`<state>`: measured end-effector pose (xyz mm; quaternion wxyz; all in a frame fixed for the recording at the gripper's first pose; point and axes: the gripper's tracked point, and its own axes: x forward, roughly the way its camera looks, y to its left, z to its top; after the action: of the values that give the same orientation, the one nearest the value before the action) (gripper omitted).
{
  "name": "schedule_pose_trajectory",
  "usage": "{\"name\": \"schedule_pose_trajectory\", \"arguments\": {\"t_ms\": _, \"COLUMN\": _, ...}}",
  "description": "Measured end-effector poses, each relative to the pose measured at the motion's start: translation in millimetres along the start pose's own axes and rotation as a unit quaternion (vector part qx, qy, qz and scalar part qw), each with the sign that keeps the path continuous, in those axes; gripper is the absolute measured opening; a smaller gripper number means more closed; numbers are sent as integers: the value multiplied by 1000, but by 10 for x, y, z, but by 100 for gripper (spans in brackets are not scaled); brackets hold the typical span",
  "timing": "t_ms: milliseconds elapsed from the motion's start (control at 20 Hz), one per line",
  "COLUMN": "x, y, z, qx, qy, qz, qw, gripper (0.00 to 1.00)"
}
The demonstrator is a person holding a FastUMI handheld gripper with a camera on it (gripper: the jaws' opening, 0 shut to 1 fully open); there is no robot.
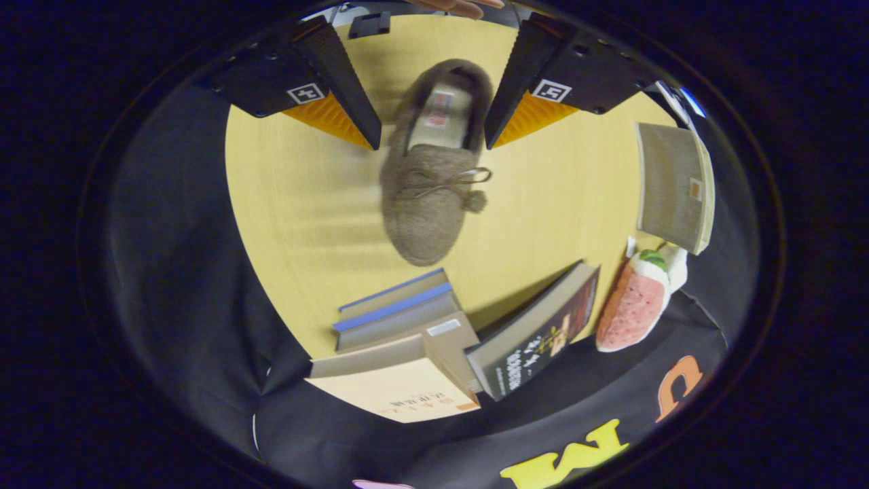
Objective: Open the storage box then place both shoes into the box .Put the left shoe in first, then the right shoe, with the right side of both shoes facing outward in a uniform manner.
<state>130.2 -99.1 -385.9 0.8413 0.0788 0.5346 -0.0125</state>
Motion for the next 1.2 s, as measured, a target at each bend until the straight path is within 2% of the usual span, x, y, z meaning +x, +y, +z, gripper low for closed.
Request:
{"name": "schedule_pose_trajectory", "arguments": {"t_ms": 200, "x": 258, "y": -375, "z": -29, "qx": 4, "qy": 13, "qz": -57, "qw": 998, "gripper": 92}}
{"name": "schedule_pose_trajectory", "arguments": {"t_ms": 300, "x": 317, "y": -404, "z": -25, "qx": 11, "qy": 14, "qz": -60, "qw": 998, "gripper": 92}}
{"name": "schedule_pose_trajectory", "arguments": {"t_ms": 400, "x": 380, "y": -326, "z": -45, "qx": 18, "qy": 20, "qz": -50, "qw": 998, "gripper": 87}}
{"name": "schedule_pose_trajectory", "arguments": {"t_ms": 650, "x": 459, "y": -148, "z": -31, "qx": 34, "qy": 28, "qz": -47, "qw": 998, "gripper": 40}}
{"name": "schedule_pose_trajectory", "arguments": {"t_ms": 700, "x": 512, "y": -48, "z": -62, "qx": 43, "qy": 26, "qz": -26, "qw": 998, "gripper": 32}}
{"name": "schedule_pose_trajectory", "arguments": {"t_ms": 800, "x": 428, "y": -44, "z": -40, "qx": 50, "qy": 36, "qz": -45, "qw": 997, "gripper": 14}}
{"name": "schedule_pose_trajectory", "arguments": {"t_ms": 900, "x": 396, "y": -34, "z": -56, "qx": 58, "qy": 45, "qz": -48, "qw": 996, "gripper": 3}}
{"name": "schedule_pose_trajectory", "arguments": {"t_ms": 1100, "x": 149, "y": 252, "z": -163, "qx": 104, "qy": 59, "qz": 3, "qw": 993, "gripper": 0}}
{"name": "schedule_pose_trajectory", "arguments": {"t_ms": 1200, "x": -64, "y": 394, "z": -127, "qx": 108, "qy": 50, "qz": 14, "qw": 993, "gripper": 1}}
